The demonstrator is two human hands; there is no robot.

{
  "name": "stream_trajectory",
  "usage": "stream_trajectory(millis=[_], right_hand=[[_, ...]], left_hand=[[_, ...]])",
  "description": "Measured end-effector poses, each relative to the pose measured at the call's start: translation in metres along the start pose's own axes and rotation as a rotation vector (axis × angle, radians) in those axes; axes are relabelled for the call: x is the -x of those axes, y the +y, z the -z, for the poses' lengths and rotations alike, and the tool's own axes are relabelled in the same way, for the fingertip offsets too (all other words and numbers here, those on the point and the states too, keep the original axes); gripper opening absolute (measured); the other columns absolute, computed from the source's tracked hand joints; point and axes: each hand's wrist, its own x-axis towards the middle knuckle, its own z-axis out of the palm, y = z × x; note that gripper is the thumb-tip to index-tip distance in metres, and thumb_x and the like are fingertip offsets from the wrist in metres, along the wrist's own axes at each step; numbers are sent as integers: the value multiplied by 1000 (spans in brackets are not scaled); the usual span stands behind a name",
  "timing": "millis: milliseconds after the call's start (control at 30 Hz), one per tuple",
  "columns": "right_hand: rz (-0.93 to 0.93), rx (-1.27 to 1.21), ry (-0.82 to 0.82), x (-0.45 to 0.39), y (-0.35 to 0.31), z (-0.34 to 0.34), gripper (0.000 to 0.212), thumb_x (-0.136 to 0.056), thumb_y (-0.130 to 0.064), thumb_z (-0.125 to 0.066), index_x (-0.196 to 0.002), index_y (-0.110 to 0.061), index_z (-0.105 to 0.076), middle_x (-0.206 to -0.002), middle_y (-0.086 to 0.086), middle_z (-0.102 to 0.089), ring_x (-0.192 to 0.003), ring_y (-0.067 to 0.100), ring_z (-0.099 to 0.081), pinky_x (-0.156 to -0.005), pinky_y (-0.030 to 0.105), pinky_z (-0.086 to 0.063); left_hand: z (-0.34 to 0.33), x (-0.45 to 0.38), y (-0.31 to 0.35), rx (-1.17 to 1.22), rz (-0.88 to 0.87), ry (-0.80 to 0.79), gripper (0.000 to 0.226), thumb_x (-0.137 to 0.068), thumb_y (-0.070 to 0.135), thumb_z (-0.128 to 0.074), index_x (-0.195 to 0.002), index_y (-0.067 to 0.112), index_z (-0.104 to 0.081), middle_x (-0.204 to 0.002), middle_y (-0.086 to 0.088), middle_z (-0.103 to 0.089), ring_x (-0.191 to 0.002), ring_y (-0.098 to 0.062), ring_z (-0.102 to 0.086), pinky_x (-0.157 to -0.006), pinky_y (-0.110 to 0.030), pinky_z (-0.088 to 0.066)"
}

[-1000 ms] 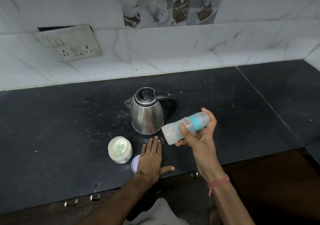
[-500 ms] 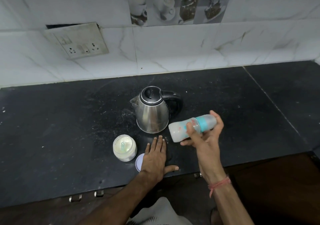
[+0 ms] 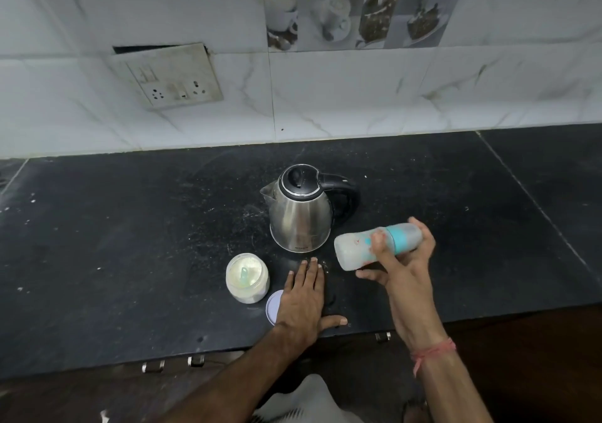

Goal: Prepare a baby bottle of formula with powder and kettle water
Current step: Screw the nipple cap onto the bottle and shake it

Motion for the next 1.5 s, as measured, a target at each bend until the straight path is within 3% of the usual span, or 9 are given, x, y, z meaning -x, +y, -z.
stream_trajectory(millis=[100,267,367,733,833,1200,1333,1433,1500], right_hand=[[-63,175,-114,0,8,-2,72,-97,-22,-82,-150,-48,-40,-134,12,-61,-106,19,-79,-69,39,-68],[24,80,113,7,18,-5,73,-100,-27,-78,-152,-48,-32,-135,2,-58,-109,20,-77,-70,37,-67],[12,180,-81,8,19,-9,78,-96,-22,-81,-154,-50,-36,-135,7,-58,-111,19,-77,-69,40,-67],[36,35,20,7,15,-8,72,-101,-24,-75,-157,-44,-33,-133,8,-61,-109,22,-78,-65,39,-67],[5,204,-162,6,16,-6,76,-96,-22,-82,-153,-49,-39,-130,13,-63,-106,25,-79,-66,42,-67],[145,33,84,3,0,-7,73,-100,-25,-74,-157,-40,-31,-132,3,-59,-110,19,-78,-64,40,-68],[103,186,-166,0,-5,-1,77,-95,-19,-79,-156,-42,-38,-127,9,-62,-108,29,-77,-63,40,-67],[124,111,-59,4,-7,-4,75,-97,-22,-76,-157,-39,-35,-127,4,-63,-107,25,-78,-62,41,-67],[61,150,-174,4,-6,-9,78,-94,-25,-79,-156,-41,-35,-128,7,-64,-106,27,-79,-61,42,-66]], left_hand=[[-1,2,-1,15,2,-1,134,-94,94,-51,-182,10,8,-191,-13,13,-178,-33,9,-143,-53,2],[1,1,-2,-3,8,-10,134,-95,93,-50,-181,9,8,-191,-13,15,-178,-32,11,-144,-53,2],[-2,3,-6,26,10,0,135,-94,93,-53,-182,12,9,-191,-11,12,-178,-32,9,-144,-53,1],[1,2,-2,-3,17,20,133,-95,94,-50,-182,11,6,-191,-13,9,-178,-32,8,-144,-53,0],[-1,4,-2,72,10,14,131,-95,91,-55,-183,18,8,-191,-10,11,-178,-31,9,-143,-51,3],[1,0,0,-10,18,11,134,-94,95,-49,-182,9,5,-191,-13,11,-178,-32,9,-144,-53,0],[1,3,-1,8,19,7,134,-94,94,-51,-182,11,6,-191,-12,10,-178,-32,9,-144,-52,2],[0,3,0,1,24,23,134,-94,94,-51,-182,11,5,-191,-12,9,-178,-32,8,-144,-53,1],[-5,2,-2,50,23,30,131,-94,93,-55,-183,17,4,-191,-9,5,-178,-29,7,-143,-49,8]])
